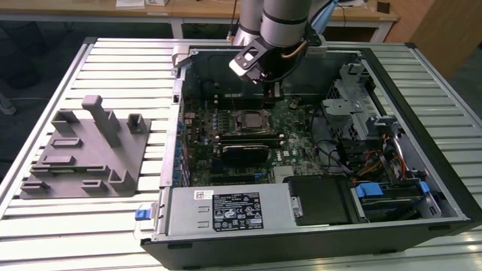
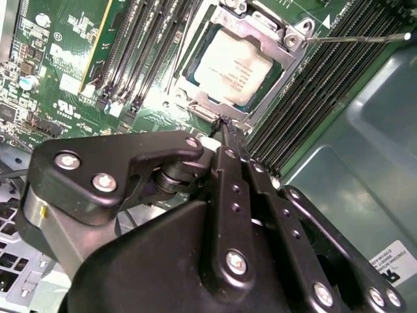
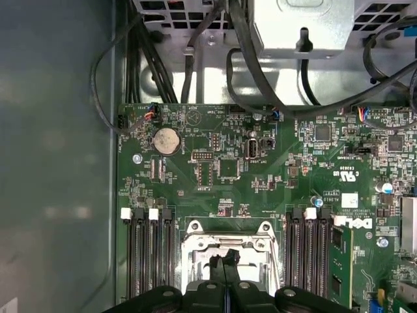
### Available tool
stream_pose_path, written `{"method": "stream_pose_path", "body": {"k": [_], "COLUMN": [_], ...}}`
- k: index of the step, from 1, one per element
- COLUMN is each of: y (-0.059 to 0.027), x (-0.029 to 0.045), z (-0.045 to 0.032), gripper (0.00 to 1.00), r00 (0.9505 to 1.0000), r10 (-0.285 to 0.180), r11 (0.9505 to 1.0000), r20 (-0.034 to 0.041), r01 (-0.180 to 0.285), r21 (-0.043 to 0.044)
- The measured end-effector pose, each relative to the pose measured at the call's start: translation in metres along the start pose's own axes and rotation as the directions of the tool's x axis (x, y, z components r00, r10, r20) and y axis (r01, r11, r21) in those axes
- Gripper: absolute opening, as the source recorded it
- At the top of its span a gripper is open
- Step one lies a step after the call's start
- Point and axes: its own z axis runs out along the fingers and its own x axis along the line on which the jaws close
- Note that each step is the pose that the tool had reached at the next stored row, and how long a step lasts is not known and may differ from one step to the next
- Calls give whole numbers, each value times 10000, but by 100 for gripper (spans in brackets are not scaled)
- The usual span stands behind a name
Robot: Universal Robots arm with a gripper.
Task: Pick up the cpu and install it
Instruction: 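Close the cpu cover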
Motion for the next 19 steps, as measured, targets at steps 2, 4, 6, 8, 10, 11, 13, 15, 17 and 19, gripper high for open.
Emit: {"method": "stream_pose_path", "body": {"k": [2, 4, 6, 8, 10, 11, 13, 15, 17, 19], "y": [-8, -25, -49, -70, -83, -88, -104, -129, -158, -182], "x": [-2, -4, -6, -10, -16, -20, -31, -39, -44, -46], "z": [0, 1, 3, 8, 17, 21, 30, 38, 43, 48], "gripper": [11, 11, 11, 11, 11, 11, 11, 11, 11, 11], "r00": [10000, 10000, 10000, 10000, 10000, 10000, 10000, 10000, 10000, 10000], "r10": [-4, -8, -10, -12, -18, -26, -46, -62, -71, -80], "r11": [10000, 10000, 10000, 10000, 10000, 10000, 10000, 10000, 10000, 10000], "r20": [0, 0, 0, -1, -1, -3, -14, -23, -25, -26], "r01": [4, 8, 10, 12, 18, 26, 46, 62, 71, 79], "r21": [0, 0, -1, -3, -3, -4, -8, -16, -28, -38]}}
